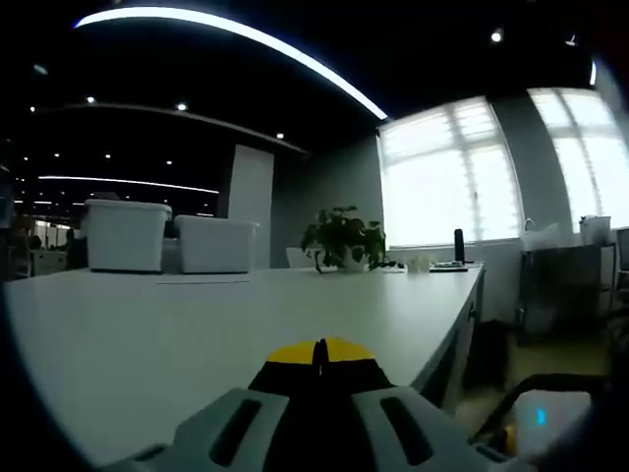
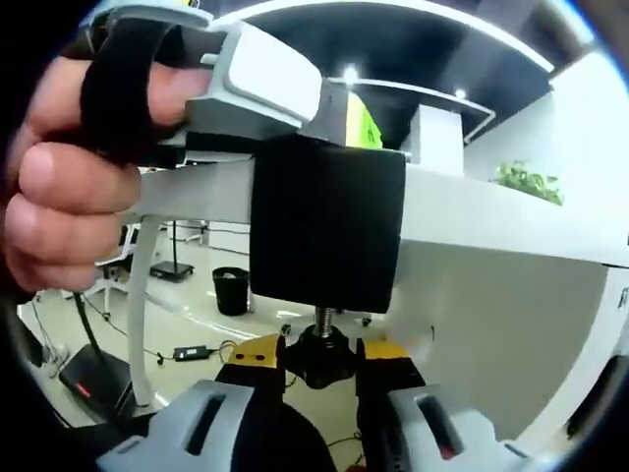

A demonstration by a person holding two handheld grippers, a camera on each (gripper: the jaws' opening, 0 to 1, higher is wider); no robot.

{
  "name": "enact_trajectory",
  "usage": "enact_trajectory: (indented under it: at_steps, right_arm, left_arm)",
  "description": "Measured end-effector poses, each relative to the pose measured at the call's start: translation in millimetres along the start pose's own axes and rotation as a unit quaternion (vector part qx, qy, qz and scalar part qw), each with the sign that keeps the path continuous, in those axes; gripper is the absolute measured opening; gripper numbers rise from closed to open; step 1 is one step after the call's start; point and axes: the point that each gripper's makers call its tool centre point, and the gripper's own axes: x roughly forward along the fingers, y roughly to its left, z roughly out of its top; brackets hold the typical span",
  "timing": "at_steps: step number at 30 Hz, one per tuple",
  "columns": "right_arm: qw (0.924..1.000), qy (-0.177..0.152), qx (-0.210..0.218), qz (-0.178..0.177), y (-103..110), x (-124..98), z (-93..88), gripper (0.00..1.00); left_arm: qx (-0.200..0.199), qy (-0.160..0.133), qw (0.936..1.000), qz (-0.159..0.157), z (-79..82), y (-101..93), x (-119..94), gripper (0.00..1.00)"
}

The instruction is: Clamp the fixed fixture on the desktop, loosen the retaining clip, secure it to the edge of the desk, and tighten the retaining clip.

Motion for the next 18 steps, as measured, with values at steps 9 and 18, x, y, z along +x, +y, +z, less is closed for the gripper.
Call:
enact_trajectory:
  at_steps: [9,18]
  right_arm:
    - [0.9889,-0.006,-0.033,0.145,8.3,3.2,-0.2,0.25]
    - [0.9575,-0.021,-0.046,0.284,17.4,6.4,-3.6,0.25]
  left_arm:
    - [0.003,0.007,1.0,0.002,0.1,1.1,0.3,0.01]
    - [0.003,0.008,1.0,-0.004,-0.2,-0.3,0.2,0.01]
